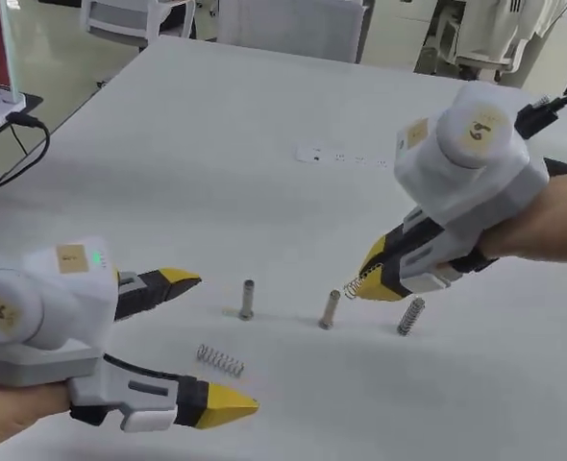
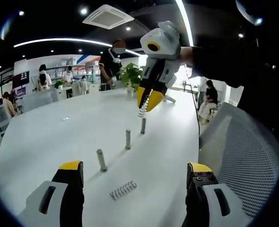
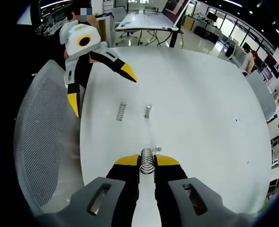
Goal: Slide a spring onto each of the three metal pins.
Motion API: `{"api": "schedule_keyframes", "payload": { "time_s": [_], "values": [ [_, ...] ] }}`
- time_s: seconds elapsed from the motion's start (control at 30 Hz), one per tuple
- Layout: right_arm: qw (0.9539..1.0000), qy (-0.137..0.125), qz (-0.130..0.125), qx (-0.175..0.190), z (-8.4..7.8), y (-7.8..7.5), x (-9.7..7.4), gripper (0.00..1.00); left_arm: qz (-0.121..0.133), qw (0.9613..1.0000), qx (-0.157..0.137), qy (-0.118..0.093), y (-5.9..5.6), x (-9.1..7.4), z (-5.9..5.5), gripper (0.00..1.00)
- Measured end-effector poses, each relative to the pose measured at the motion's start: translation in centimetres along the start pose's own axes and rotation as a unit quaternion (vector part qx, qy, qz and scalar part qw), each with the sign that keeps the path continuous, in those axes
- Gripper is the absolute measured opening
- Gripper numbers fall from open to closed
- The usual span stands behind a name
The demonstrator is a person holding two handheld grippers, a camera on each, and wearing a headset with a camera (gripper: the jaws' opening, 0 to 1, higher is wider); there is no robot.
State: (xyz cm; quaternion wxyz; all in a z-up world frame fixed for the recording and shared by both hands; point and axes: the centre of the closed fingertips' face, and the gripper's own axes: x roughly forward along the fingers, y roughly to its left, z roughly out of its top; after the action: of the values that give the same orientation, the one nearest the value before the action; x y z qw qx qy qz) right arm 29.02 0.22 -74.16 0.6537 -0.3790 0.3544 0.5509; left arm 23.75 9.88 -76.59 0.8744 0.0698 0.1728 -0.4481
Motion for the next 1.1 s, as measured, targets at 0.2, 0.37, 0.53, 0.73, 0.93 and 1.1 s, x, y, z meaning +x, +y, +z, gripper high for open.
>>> {"api": "schedule_keyframes", "payload": {
  "time_s": [0.2, 0.37, 0.53, 0.73, 0.93, 1.1],
  "values": [
    [0.9994, 0.029, 0.0, -0.017, -0.1, -0.9, 1.0, 0.09, 0.003, 1.0, 0.0, 0.002, 0.1, -0.1, -0.2, 0.89],
    [0.9986, 0.049, 0.011, -0.016, -0.5, -1.6, 2.2, 0.09, 0.003, 1.0, 0.001, 0.006, 0.2, -0.1, -0.4, 0.9],
    [0.9972, 0.069, 0.015, -0.025, -0.8, -2.0, 3.2, 0.09, 0.003, 1.0, 0.003, 0.007, 0.2, -0.1, -0.4, 0.9],
    [0.9965, 0.076, 0.027, -0.022, -0.8, -2.0, 4.0, 0.09, 0.005, 1.0, 0.002, 0.005, 0.3, -0.2, -0.4, 0.89],
    [0.9957, 0.085, 0.031, -0.02, -1.2, -2.2, 4.4, 0.09, 0.006, 1.0, -0.003, 0.004, 0.4, -0.3, -0.5, 0.88],
    [0.9949, 0.092, 0.038, -0.018, -1.3, -2.3, 5.0, 0.09, 0.007, 1.0, -0.004, 0.003, 0.5, -0.4, -0.6, 0.87]
  ]
}}
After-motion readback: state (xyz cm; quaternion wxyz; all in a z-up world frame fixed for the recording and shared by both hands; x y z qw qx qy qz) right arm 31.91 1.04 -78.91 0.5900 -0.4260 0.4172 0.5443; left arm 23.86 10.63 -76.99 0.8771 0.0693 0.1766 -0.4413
